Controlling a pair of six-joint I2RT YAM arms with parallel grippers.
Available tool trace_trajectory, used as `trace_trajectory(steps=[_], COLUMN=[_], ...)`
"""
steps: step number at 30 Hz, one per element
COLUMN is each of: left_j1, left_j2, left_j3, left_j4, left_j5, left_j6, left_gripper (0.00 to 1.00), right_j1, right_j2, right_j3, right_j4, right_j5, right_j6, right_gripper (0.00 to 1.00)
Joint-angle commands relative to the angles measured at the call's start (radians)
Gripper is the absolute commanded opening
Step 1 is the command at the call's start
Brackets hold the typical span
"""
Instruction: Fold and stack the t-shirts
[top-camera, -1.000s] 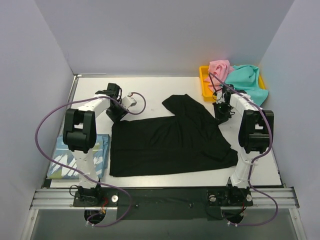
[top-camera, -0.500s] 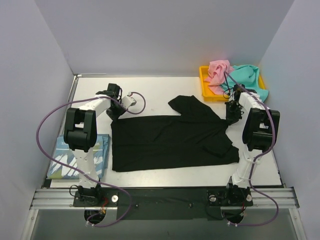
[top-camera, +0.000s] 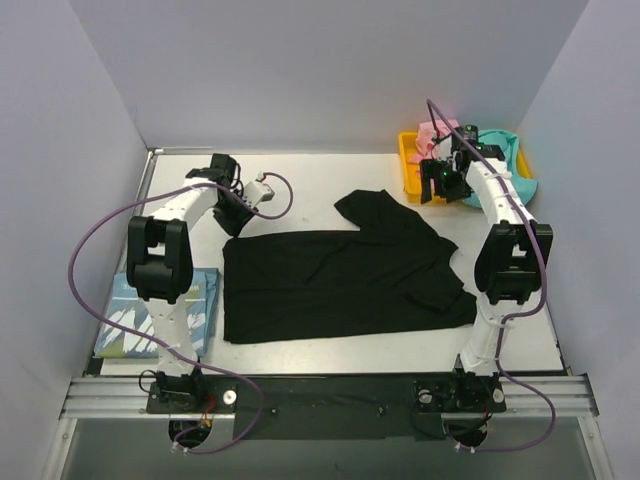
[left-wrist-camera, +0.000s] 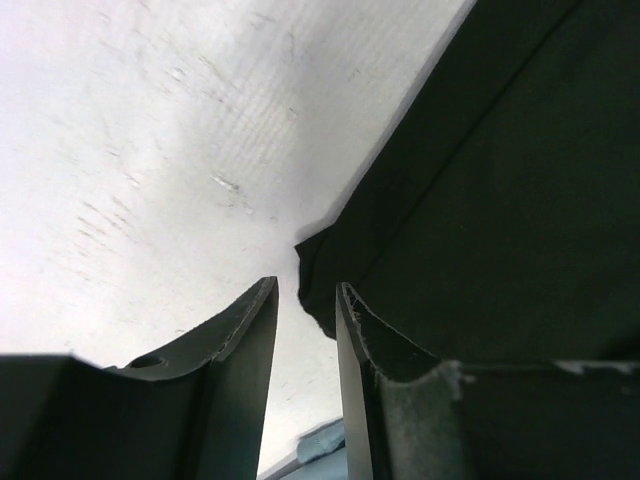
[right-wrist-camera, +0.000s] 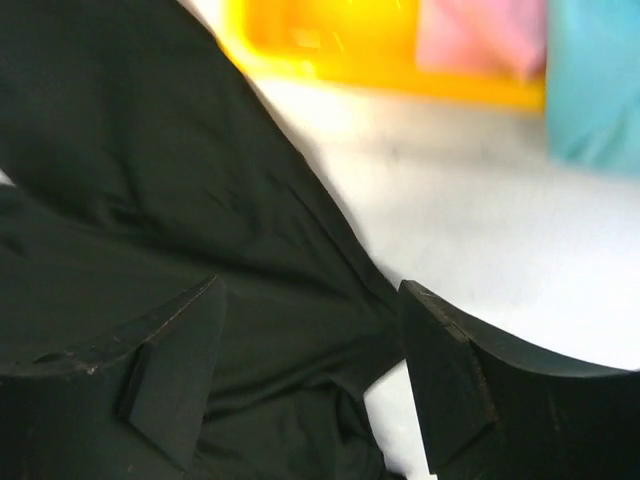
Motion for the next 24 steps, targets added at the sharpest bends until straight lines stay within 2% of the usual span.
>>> trace_trajectory(steps=[1,7,11,13,14,16,19,21,24], left_j1=[0.017,0.017,0.019,0.016,0.013,-0.009,-0.05,-0.079,-0.121], left_j2=[-0.015,0.005,0.017,0.007,0.001,-0.038,-0.062,-0.071,-0.111], left_j3=[0.103,0.095,0.113,0.142,0.144,0.13,0.101,0.096,0.072], left_j4=[-0.098,-0.092,-0.103,-0.126,-0.125,-0.117,-0.066,-0.062,-0.085], left_j5=[0.087,0.087,0.069,0.087,0.12,0.154,0.131,0.104,0.111], left_j6=[0.079,0.171,0.211,0.188,0.176,0.165,0.124,0.083,0.032], left_gripper=[0.4,0.41,0.41,0.41,0.41,0.41,0.41,0.41,0.41], right_j1=[0.083,0.13,0.153,0.164,0.167,0.176,0.179,0.178,0.175], right_j2=[0.081,0.404,0.511,0.439,0.363,0.261,0.154,0.06,-0.146], right_j3=[0.238,0.566,0.679,0.603,0.516,0.442,0.381,0.323,0.11], right_j4=[0.011,0.015,0.018,0.034,0.056,0.061,0.041,0.018,-0.017], right_j5=[-0.149,-0.219,-0.227,-0.267,-0.254,-0.231,-0.211,-0.168,-0.044], right_j6=[0.002,0.121,0.189,0.153,0.142,0.116,0.115,0.137,0.198], right_gripper=[0.64,0.63,0.59,0.59,0.59,0.61,0.63,0.63,0.64])
